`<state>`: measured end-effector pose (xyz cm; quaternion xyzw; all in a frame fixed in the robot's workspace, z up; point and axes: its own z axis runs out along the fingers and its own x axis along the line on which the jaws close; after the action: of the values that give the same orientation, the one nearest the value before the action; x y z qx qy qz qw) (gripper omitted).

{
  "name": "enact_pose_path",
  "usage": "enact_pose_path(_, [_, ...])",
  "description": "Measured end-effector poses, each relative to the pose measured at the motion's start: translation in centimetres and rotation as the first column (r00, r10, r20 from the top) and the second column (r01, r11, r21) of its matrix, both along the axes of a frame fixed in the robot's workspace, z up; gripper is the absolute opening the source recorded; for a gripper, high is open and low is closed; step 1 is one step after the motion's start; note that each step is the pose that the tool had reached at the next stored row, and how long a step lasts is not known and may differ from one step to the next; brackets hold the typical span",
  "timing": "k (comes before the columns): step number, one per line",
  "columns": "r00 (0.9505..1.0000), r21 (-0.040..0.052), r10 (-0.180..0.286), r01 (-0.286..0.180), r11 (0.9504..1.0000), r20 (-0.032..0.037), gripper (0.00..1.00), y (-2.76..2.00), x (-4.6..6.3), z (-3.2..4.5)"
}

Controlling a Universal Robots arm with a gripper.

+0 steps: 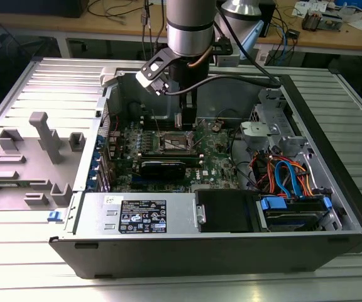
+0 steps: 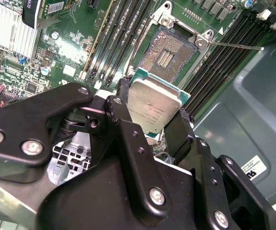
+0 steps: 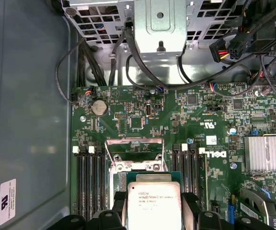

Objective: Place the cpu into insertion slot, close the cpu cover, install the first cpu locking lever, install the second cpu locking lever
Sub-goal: 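Place the cpu into insertion slot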

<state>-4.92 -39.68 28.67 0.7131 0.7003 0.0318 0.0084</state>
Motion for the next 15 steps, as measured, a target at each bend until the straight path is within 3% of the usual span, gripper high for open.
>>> enact_pose_path(10, [1.0,-0.0003,0.0,0.0,1.0,0.0017,0.54,0.02,0.0,-0.26])
enact_pose_path(12, [1.0,-0.0002,0.0,0.0,1.0,0.0071,0.54,0.07,-0.1,-0.62])
enact_pose_path(15, [0.9998,-0.0003,0.002,-0.002,1.0,0.0219,0.54,0.14,-0.7,-1.02])
